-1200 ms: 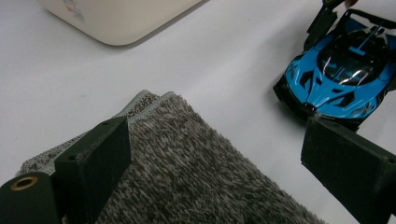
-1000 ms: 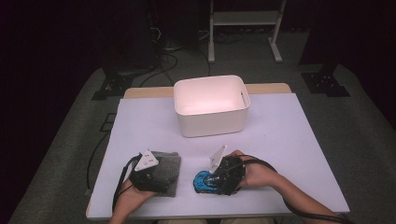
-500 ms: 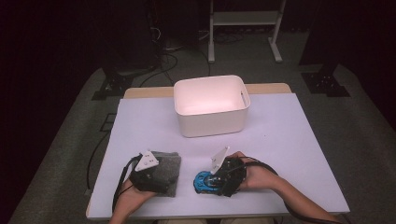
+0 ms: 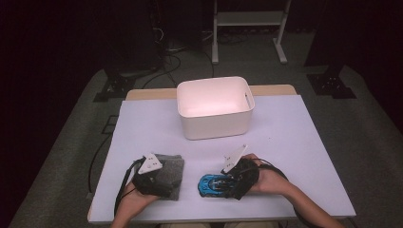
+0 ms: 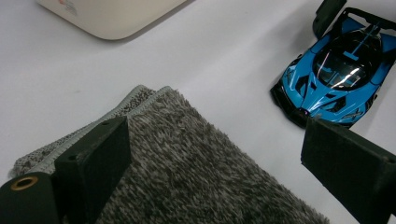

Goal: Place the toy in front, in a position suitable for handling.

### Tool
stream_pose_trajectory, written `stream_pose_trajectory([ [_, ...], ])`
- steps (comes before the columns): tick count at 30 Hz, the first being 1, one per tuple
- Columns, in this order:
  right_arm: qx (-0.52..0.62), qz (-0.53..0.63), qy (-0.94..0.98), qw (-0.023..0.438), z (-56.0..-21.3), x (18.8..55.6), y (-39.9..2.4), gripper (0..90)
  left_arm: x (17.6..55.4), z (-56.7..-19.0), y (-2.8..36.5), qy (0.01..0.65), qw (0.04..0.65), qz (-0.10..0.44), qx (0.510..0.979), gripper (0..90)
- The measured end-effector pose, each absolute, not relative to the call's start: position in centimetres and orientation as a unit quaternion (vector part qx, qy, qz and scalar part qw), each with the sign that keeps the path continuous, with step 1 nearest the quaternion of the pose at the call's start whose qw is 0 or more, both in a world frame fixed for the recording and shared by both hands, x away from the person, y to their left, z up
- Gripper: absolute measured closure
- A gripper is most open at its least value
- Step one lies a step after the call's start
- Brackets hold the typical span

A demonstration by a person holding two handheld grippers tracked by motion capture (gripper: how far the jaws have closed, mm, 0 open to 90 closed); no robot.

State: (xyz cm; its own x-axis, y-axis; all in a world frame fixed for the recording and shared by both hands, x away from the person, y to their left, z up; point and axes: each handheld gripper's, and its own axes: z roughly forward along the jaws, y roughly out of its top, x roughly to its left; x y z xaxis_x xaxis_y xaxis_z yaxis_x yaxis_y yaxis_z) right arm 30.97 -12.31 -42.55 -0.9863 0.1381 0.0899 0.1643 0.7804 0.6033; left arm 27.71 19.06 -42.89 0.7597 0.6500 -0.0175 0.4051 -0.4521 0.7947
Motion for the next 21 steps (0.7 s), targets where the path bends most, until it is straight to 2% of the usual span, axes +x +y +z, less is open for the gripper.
stream_pose_trajectory([
  [7,-0.099,-0.339,-0.935,0.010,-42.1,30.9,-14.5,18.8,27.7,-42.9,19.0,0.302,0.406,0.144,0.850,8.8],
  [9,-0.106,-0.344,-0.933,0.012,-42.2,30.9,-15.3,18.7,27.8,-42.9,19.0,0.295,0.403,0.142,0.855,14.1],
  [12,-0.114,-0.348,-0.930,0.010,-42.4,30.7,-16.3,18.7,28.2,-42.9,19.0,0.288,0.391,0.137,0.863,15.1],
  [21,-0.129,-0.355,-0.926,0.009,-43.3,30.5,-17.8,17.9,29.4,-43.6,18.7,0.251,0.342,0.110,0.899,29.0],
])
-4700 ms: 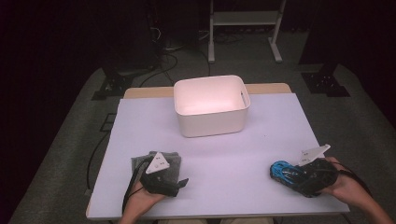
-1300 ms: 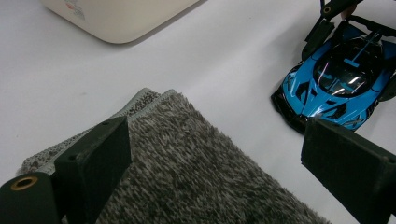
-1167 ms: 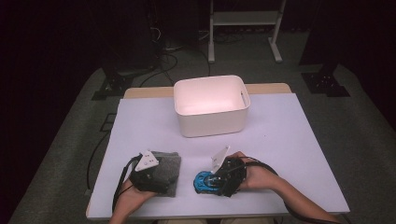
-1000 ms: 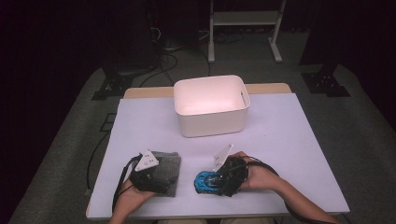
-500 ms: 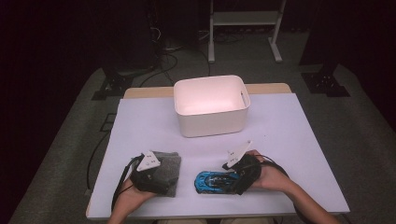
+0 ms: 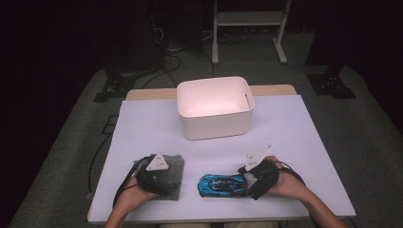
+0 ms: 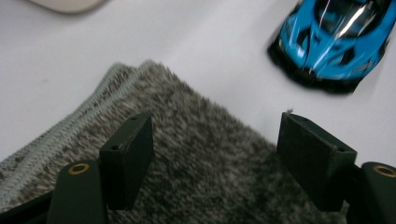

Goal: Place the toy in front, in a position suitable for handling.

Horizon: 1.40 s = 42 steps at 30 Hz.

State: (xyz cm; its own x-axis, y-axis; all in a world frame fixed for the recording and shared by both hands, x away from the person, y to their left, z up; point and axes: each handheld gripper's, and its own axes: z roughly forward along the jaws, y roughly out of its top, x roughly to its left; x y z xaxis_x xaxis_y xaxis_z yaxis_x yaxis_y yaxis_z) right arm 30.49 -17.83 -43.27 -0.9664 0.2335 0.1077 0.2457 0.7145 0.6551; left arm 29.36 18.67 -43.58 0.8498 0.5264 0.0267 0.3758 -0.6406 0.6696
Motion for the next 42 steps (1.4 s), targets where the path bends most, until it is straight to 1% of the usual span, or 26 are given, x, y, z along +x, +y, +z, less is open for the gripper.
stream_pose_trajectory([
  [8,-0.133,-0.360,-0.923,0.012,-44.3,30.4,-17.8,17.7,29.9,-44.4,18.8,0.255,0.337,0.091,0.902,36.2],
  [16,-0.128,-0.360,-0.924,0.005,-45.2,30.2,-17.9,16.7,29.9,-44.4,18.9,0.256,0.335,0.100,0.901,46.6],
  [19,-0.129,-0.359,-0.924,0.003,-45.4,30.1,-17.9,16.5,29.8,-44.3,18.9,0.258,0.333,0.105,0.901,53.4],
  [25,-0.115,-0.365,-0.924,-0.012,-45.6,30.0,-17.7,17.5,29.7,-44.2,18.9,0.255,0.328,0.120,0.901,76.9],
  [27,-0.115,-0.367,-0.923,-0.012,-45.6,29.9,-17.8,19.6,29.7,-44.1,18.9,0.249,0.327,0.130,0.903,81.5],
  [30,-0.115,-0.369,-0.922,-0.012,-45.7,29.7,-17.9,20.5,29.7,-43.5,19.1,0.248,0.343,0.122,0.898,83.3],
  [34,-0.113,-0.372,-0.921,-0.011,-45.7,29.7,-17.9,20.7,29.6,-41.5,18.5,0.236,0.401,0.101,0.879,83.3],
  [36,-0.112,-0.373,-0.921,-0.012,-45.8,29.8,-17.9,20.7,29.5,-40.5,17.3,0.215,0.414,0.092,0.879,83.3],
  [38,-0.112,-0.373,-0.921,-0.012,-45.8,29.7,-17.9,20.7,29.4,-40.0,15.7,0.192,0.412,0.086,0.887,83.2],
  [42,-0.110,-0.375,-0.920,-0.013,-45.8,29.7,-18.0,20.8,29.2,-40.0,12.1,0.144,0.413,0.059,0.897,83.0],
])
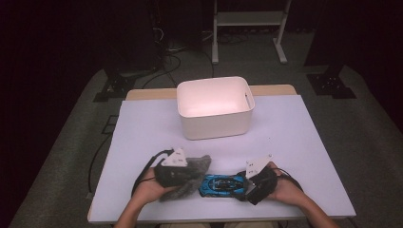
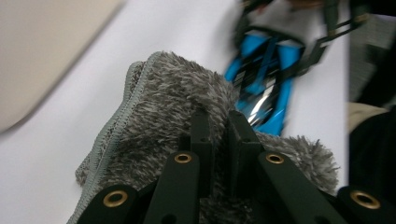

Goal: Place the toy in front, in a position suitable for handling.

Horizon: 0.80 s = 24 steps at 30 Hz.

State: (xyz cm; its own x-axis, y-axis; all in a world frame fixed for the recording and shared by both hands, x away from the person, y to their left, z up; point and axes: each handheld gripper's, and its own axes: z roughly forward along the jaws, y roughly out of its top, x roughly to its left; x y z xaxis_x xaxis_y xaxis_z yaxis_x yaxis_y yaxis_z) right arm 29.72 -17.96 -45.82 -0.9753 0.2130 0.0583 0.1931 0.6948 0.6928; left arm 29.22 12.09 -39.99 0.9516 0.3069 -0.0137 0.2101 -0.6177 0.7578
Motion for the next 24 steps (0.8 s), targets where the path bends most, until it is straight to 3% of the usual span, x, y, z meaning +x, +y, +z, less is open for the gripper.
stream_pose_trajectory([
  [11,0.104,0.375,0.921,0.020,-45.9,29.7,-18.1,22.1,29.5,-41.9,7.2,0.091,0.392,-0.002,0.915,82.6],
  [24,0.096,0.379,0.920,0.021,-46.0,29.7,-18.2,22.3,29.3,-43.2,12.7,0.141,0.379,0.006,0.915,82.2],
])
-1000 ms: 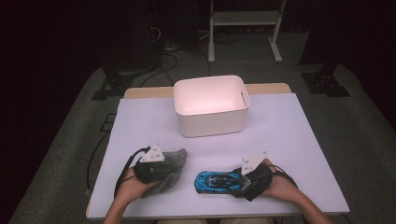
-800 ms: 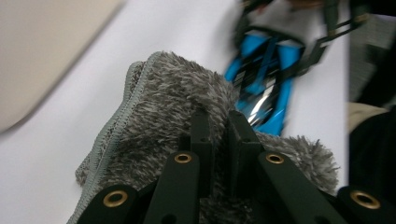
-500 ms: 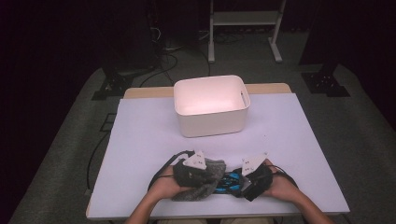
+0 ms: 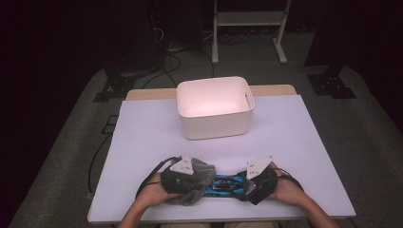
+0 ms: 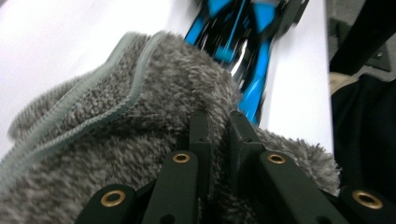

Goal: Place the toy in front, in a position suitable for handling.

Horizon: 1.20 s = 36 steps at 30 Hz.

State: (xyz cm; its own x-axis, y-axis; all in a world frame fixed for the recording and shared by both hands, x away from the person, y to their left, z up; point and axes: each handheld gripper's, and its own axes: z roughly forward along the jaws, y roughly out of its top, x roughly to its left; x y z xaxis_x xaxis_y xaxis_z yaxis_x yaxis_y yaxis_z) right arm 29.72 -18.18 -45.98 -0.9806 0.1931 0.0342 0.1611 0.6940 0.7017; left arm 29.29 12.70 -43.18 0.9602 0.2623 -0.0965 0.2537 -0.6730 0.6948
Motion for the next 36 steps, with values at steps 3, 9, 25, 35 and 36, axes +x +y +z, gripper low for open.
stream_pose_trajectory([
  [3,0.096,0.380,0.920,0.021,-46.0,29.7,-18.2,22.3,29.2,-43.4,13.5,0.150,0.383,0.004,0.911,82.1],
  [9,0.085,0.372,0.924,0.031,-45.9,29.7,-17.9,22.4,29.4,-43.1,12.4,0.136,0.391,-0.005,0.910,82.1],
  [25,0.051,0.363,0.930,0.034,-45.6,30.6,-16.6,22.1,29.5,-43.0,11.2,0.112,0.405,-0.015,0.907,81.7],
  [35,0.071,0.363,0.929,0.030,-45.6,30.4,-16.8,21.4,29.3,-43.1,12.7,0.126,0.396,-0.008,0.910,81.2],
  [36,0.072,0.361,0.929,0.032,-45.6,30.4,-16.8,21.3,29.3,-43.2,12.6,0.125,0.396,-0.008,0.910,81.2],
])
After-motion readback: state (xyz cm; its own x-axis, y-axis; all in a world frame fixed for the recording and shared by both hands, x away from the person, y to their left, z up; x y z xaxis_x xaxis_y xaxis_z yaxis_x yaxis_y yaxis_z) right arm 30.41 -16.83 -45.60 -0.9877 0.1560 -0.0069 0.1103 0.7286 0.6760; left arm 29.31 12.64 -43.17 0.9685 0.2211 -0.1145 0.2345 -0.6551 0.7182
